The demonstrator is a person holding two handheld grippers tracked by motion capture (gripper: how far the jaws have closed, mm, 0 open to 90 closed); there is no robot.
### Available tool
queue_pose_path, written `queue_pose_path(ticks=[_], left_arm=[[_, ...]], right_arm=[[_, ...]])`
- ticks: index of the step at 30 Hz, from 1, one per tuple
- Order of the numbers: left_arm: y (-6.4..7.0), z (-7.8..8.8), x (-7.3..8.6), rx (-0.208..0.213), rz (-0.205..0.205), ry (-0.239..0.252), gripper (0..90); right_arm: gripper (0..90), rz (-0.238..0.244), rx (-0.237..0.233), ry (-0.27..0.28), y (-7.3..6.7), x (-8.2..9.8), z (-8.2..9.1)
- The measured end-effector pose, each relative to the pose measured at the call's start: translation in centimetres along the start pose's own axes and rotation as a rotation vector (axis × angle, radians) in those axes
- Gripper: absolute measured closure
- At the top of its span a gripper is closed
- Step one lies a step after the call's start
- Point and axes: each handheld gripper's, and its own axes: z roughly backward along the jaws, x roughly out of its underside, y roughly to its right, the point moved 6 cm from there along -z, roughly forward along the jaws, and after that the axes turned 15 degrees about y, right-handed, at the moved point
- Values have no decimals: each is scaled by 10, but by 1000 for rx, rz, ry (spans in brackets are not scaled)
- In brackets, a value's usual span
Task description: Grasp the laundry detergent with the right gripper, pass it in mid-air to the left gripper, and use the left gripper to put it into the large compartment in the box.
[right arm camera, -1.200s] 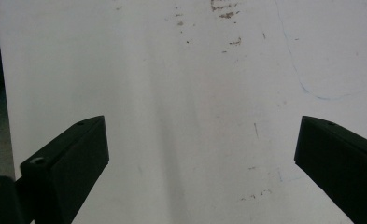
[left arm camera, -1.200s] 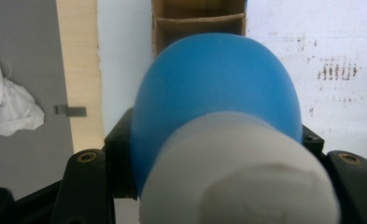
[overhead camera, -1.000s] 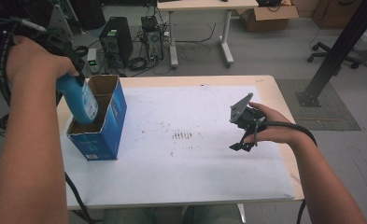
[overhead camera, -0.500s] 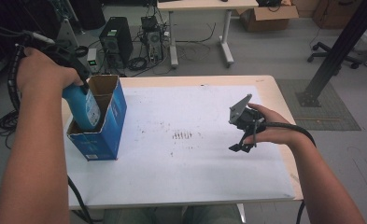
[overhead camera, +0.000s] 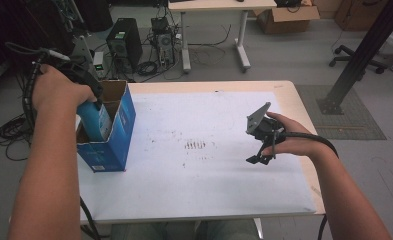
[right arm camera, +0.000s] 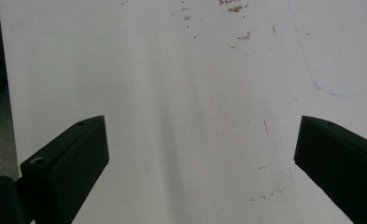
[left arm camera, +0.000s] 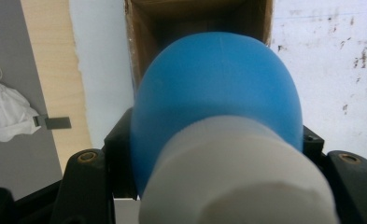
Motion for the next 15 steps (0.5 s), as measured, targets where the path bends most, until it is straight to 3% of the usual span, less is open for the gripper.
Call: queue_pose_path(ticks=[15], left_arm=[[-2,-34,8,11,11,-23,380]], right_arm=[[32,-1,-6,0,1,-1,0]])
